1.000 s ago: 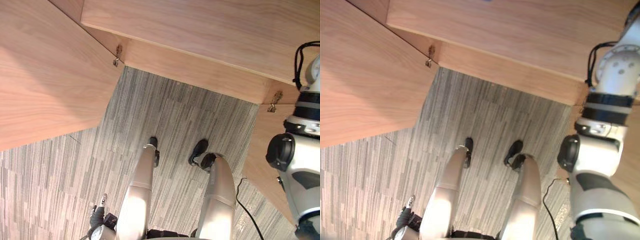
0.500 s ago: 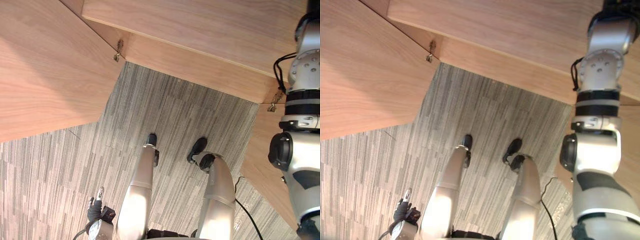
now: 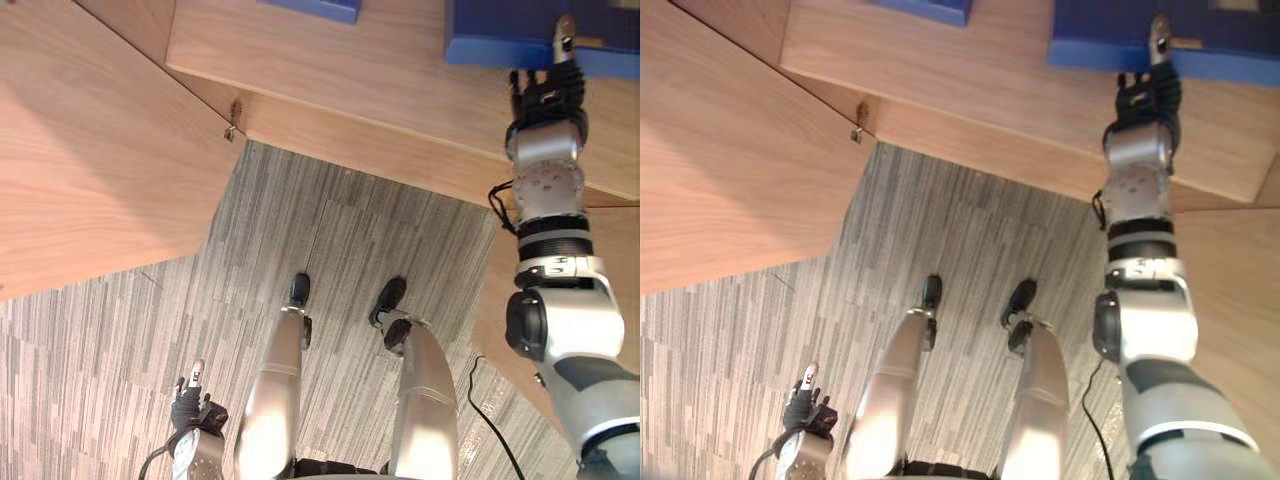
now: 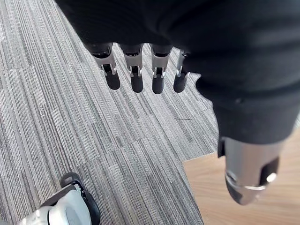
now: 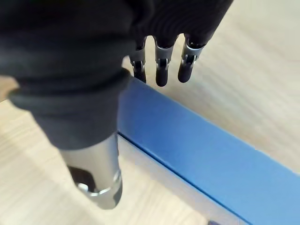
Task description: Walk over to the cabinet, pick up the folder, carry it to the office cabinet, place the folder inside the office cabinet, then close the office cabinet door
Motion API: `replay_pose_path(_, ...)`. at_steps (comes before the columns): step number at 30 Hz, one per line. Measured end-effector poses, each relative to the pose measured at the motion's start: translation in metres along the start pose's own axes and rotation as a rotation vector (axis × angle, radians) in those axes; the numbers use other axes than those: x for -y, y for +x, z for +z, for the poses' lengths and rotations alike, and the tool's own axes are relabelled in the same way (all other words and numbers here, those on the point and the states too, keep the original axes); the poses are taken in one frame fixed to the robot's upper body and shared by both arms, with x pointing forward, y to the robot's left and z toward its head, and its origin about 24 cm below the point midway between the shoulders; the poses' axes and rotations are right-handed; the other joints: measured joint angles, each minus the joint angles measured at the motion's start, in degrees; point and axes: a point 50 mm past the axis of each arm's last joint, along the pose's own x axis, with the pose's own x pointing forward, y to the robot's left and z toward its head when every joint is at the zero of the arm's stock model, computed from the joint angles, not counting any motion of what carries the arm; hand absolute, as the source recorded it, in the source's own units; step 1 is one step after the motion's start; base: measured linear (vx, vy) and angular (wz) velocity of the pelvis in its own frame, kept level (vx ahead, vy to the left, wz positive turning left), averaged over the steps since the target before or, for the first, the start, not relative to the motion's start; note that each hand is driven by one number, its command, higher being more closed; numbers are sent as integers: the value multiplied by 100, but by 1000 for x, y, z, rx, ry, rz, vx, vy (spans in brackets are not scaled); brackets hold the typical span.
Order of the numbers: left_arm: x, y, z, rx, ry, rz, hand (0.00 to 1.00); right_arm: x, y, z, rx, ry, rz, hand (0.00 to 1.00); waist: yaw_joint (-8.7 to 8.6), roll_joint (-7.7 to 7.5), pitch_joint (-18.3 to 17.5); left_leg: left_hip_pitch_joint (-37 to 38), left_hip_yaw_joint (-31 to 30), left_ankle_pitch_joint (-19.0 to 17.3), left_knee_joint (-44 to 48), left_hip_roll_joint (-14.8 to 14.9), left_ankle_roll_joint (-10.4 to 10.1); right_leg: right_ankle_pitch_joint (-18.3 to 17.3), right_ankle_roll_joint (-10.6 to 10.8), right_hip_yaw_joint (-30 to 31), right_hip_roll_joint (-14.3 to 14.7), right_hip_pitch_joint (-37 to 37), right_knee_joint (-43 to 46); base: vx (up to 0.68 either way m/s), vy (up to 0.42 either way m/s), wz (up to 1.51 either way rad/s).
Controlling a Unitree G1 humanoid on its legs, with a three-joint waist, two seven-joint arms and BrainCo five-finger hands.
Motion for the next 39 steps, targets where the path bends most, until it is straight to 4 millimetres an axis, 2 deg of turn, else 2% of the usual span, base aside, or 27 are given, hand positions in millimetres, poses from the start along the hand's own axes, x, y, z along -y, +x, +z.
replay_pose_path(6,-1,-1,1,5,1,-15,0,23,-5,-45,-129,-126,-75,0,3,-56,-84,775,63,470,-1067,96,-15,389,1,-88,198,693,-933,34,-24,-3)
replay_pose_path(9,-3,-1,1,6,2,-11,0,30,-8,-59,-166,-160,-93,0,15,-125,-135,1061,153,625,-1424,142,-20,524,-1,-73,278,905,-1223,34,-29,-11)
replay_pose_path(16,-8,-3,-1,3,11,1,0,36,-10,-66,-190,-205,-99,0,77,-193,-333,1366,314,924,-2025,202,-29,791,-7,-2,404,1062,-1698,17,-37,-11)
replay_pose_path(21,-20,-4,-5,-4,23,34,0,37,-7,-58,-161,-280,-88,0,101,-201,-341,1451,354,1086,-2311,219,-45,848,-26,9,437,1038,-1796,3,-66,-2)
replay_pose_path(24,-27,-5,-8,-18,34,59,0,38,-2,-39,-110,-373,-70,0,149,-201,-341,1438,368,1218,-2543,237,-64,860,-30,2,451,923,-1812,7,-79,0)
replay_pose_path(28,-31,-5,-12,-30,38,68,0,30,5,-6,-15,-482,-39,0,171,-201,-341,1271,376,1391,-2820,266,-96,876,-51,-14,469,623,-1800,18,-78,0)
replay_pose_path(32,-31,-5,-15,-38,41,54,0,7,8,20,78,-636,61,0,173,-201,-341,1053,373,1513,-2983,299,-141,900,-63,-51,488,326,-1800,49,-66,1)
replay_pose_path(35,-31,-5,-16,-40,46,42,0,-9,7,20,94,-761,149,0,175,-199,-340,985,369,1551,-2988,312,-193,901,-63,-118,486,278,-1807,59,-45,3)
replay_pose_path(39,-29,-5,-15,-31,52,16,0,-18,6,2,43,-999,247,0,251,-194,-341,951,372,1572,-2987,329,-207,917,-88,-154,500,262,-1842,38,-28,1)
